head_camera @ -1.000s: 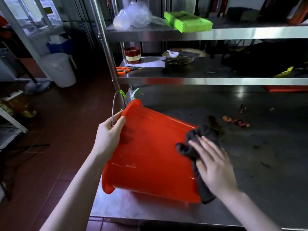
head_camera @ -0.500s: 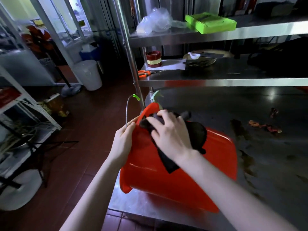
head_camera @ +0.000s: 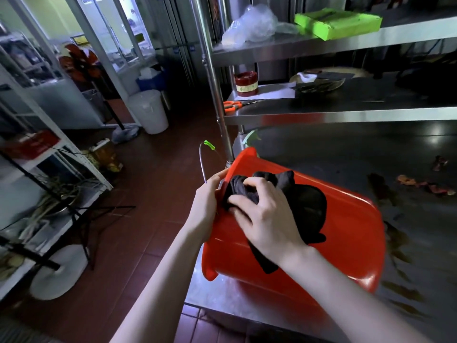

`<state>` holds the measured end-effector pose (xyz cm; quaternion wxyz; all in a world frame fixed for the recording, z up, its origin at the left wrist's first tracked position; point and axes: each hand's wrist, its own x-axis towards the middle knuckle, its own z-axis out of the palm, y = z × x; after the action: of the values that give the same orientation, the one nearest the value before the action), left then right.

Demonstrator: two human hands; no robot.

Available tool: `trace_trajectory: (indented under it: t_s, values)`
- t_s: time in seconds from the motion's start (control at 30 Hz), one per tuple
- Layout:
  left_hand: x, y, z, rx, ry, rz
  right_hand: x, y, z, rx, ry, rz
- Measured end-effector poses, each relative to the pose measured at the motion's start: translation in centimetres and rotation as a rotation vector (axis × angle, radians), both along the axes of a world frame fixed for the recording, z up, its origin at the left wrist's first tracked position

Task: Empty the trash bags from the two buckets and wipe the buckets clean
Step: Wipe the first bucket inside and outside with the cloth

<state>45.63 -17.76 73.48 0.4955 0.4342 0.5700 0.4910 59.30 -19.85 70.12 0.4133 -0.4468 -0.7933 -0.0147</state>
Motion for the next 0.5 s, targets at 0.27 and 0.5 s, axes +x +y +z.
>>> trace_trajectory:
  t_s: [0.27, 0.5]
  values:
    - [-0.1, 0.4, -0.6, 0.059, 0.039, 0.034, -2.0, -0.7, -0.6, 0.018, 0.213, -0.033]
    - [-0.8, -1.4, -1.9, 0.068, 0.036, 0.027, -1.4, 6.1, 2.8, -0.278, 0.35, -0.286]
